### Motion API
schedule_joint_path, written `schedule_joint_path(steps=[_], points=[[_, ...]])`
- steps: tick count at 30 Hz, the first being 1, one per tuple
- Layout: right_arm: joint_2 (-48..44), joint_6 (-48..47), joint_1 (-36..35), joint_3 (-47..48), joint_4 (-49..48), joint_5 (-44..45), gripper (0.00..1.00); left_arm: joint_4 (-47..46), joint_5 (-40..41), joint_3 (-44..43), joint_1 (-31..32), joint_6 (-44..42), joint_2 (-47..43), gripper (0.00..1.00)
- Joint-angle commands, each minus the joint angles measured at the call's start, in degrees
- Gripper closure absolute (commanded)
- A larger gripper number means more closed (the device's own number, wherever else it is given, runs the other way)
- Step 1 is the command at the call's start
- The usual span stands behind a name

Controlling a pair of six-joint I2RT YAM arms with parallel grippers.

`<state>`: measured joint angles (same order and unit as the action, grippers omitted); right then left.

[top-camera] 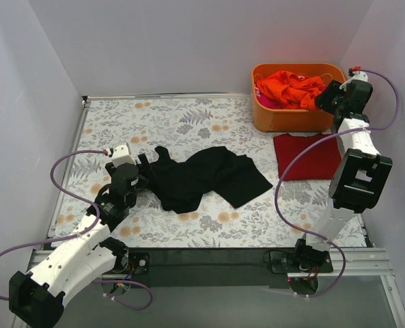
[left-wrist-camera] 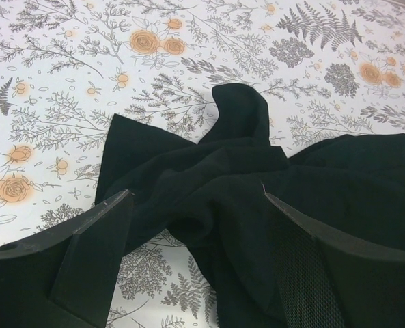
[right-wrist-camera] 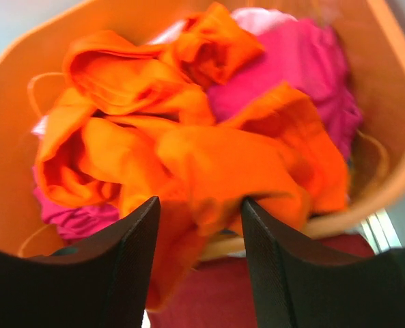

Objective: Fold and stack the t-shirts
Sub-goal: Flatten the tshirt out

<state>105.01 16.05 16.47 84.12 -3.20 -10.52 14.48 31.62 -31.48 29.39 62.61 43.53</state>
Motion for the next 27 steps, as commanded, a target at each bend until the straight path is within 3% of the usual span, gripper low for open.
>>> schedule_joint_path(steps=[1, 18, 27], points=[[0.1, -2.6, -2.75, 4.47, -3.65, -3.45, 0.52, -0.59, 0.55, 0.28, -0.21, -0.47, 0.59, 0.3], [11.27, -2.16, -8.99, 14.14, 3.11, -6.71, 0.54, -0.68, -0.5, 0.02, -0.29, -0.47, 2.35, 0.3], [-2.42, -10.06, -15.76, 13.02, 6.63, -3.02, 0.44, -0.68, -0.68, 0.11, -0.21, -0.12, 0.77, 0.3]])
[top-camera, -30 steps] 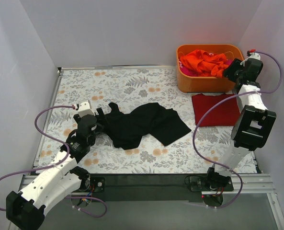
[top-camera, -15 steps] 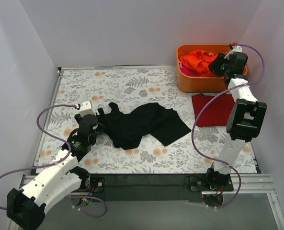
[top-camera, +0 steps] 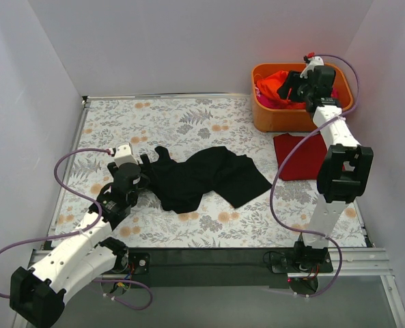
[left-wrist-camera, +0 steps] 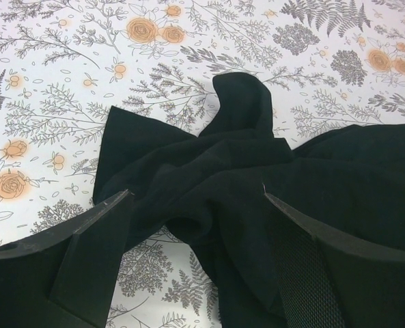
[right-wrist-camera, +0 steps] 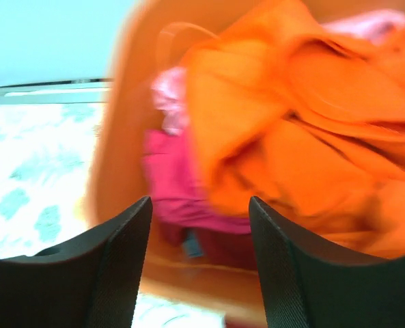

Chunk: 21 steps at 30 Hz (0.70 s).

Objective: Fold and stack the t-shirts
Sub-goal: Flatten the tshirt out

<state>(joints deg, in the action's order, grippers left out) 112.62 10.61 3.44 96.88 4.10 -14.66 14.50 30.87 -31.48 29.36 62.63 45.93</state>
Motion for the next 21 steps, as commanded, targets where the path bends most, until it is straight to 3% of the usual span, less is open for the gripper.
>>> schedule_joint_path(steps=[1, 10, 15, 21], points=[[-13.79, -4.98, -5.0, -1.15, -0.15, 1.21, 0.42, -0.7, 0.06, 0.02, -0.19, 0.12, -1.64, 0.3], [-30.78, -2.18, -16.62, -28.63, 5.21, 1.03, 0.42, 0.61, -3.0, -0.42, -0.19, 2.58, -0.84, 0.3], [-31.5, -1.56, -22.42, -37.54, 12.58, 3.39, 0.43, 2.28, -6.17, -0.24, -0.19, 6.27, -1.02, 0.3], [-30.44, -0.51, -26.73, -44.14, 14.8, 7.17, 0.44, 4.48, -8.55, 0.02, -0.19, 11.02, 1.96, 0.3]])
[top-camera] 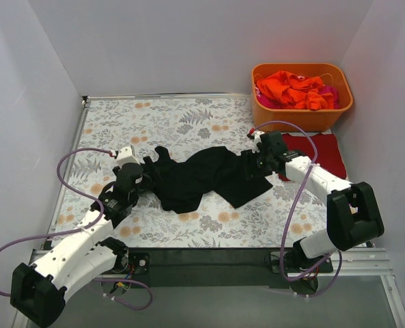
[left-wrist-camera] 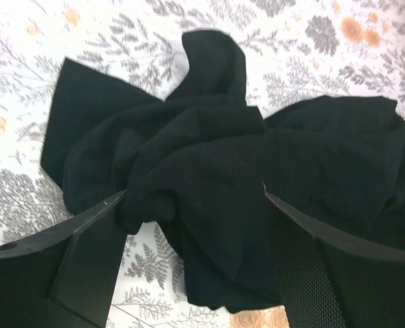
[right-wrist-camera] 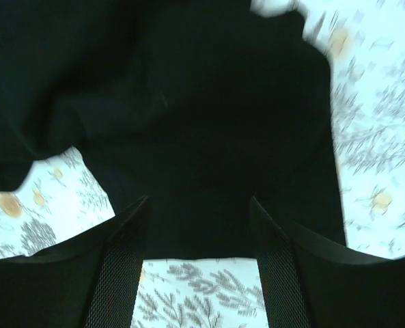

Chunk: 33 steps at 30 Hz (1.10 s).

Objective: Fold and stack the t-shirts
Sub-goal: Flatten the tshirt out

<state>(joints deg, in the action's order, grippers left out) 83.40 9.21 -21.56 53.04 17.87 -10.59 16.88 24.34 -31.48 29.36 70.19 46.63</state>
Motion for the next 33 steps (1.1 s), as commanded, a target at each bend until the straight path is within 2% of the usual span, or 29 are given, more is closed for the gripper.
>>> schedule_joint_path(steps=[1, 7, 12, 15, 18, 23, 27, 31, 33], points=[[-0.61, 0.89, -2.43, -0.48, 1.38, 3.81, 0.44, 2.19, -2.27, 0.19, -0.27, 4.68, 1.62, 0.3], [4.57, -0.24, -3.92, -0.65, 3.66, 6.2, 0.44, 0.7, -3.68, 1.25, -0.19, 9.78, 5.13, 0.31], [8.71, -1.83, -5.15, -1.0, 7.61, 3.39, 0.47, -2.46, -1.76, 1.16, -0.36, 11.11, 9.43, 0.38], [9.86, -2.45, -7.96, -1.09, 9.55, 2.25, 0.47, -4.75, -0.87, -0.41, -1.5, 10.14, 14.09, 0.46], [11.26, -1.92, -13.4, -0.48, 10.86, -0.47, 0.47, -10.09, -2.53, -3.31, -5.44, 8.22, 21.11, 0.48], [13.9, -0.51, -20.96, 4.25, 12.63, -5.75, 0.47, -15.65, -9.02, -12.53, -12.39, 4.52, 35.43, 0.48], [15.04, -0.16, -25.81, 8.65, 12.63, -8.21, 0.49, -15.23, -14.66, -30.94, -14.86, -1.71, 50.53, 0.43], [11.46, 0.1, -26.08, 11.47, 12.72, -3.23, 0.5, -13.81, -19.5, -39.6, -14.86, -5.5, 51.82, 0.32], [8.38, 0.1, -25.81, 11.74, 12.72, 2.12, 0.48, -13.81, -19.59, -39.01, -14.86, -5.42, 49.01, 0.29]])
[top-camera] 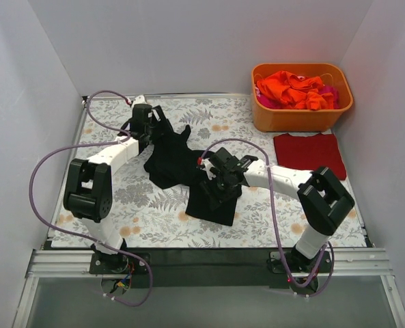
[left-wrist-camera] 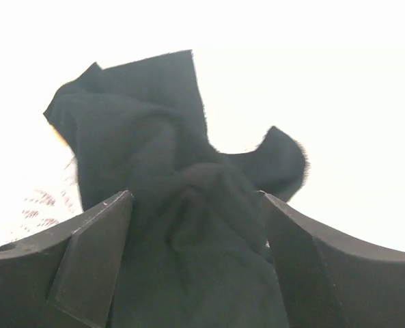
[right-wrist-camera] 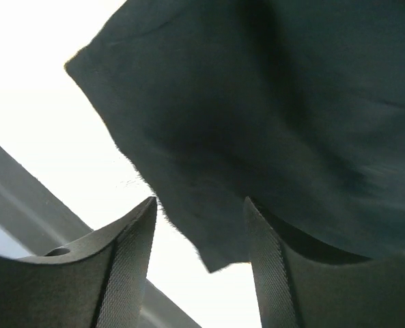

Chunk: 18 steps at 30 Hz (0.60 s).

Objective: Fold and stack the t-shirts
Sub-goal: Flatten the tshirt out

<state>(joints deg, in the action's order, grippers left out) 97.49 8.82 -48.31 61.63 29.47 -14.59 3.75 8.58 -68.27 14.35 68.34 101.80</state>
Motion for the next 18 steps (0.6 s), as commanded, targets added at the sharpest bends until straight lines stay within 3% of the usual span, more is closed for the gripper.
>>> schedule_joint_path(steps=[1, 8, 12, 18], points=[[-6.6, 0.67, 1.46, 2.8, 1.2, 7.46, 0.47, -0.67, -3.48, -0.04, 0.15, -3.56, -10.09, 0.28], [-11.62, 1.46, 5.16, -3.08, 1.29, 11.43, 0.41, 8.63, -0.67, 14.28, 0.94, 0.3, -27.6, 0.27], [-12.5, 1.2, 7.53, -6.16, 1.2, 10.29, 0.41, 13.47, -4.44, 23.58, 1.56, 4.87, -37.79, 0.26], [-11.37, 1.11, 9.03, -6.61, -0.82, 8.79, 0.42, 14.27, -7.08, 31.44, 3.49, 7.96, -39.93, 0.26]])
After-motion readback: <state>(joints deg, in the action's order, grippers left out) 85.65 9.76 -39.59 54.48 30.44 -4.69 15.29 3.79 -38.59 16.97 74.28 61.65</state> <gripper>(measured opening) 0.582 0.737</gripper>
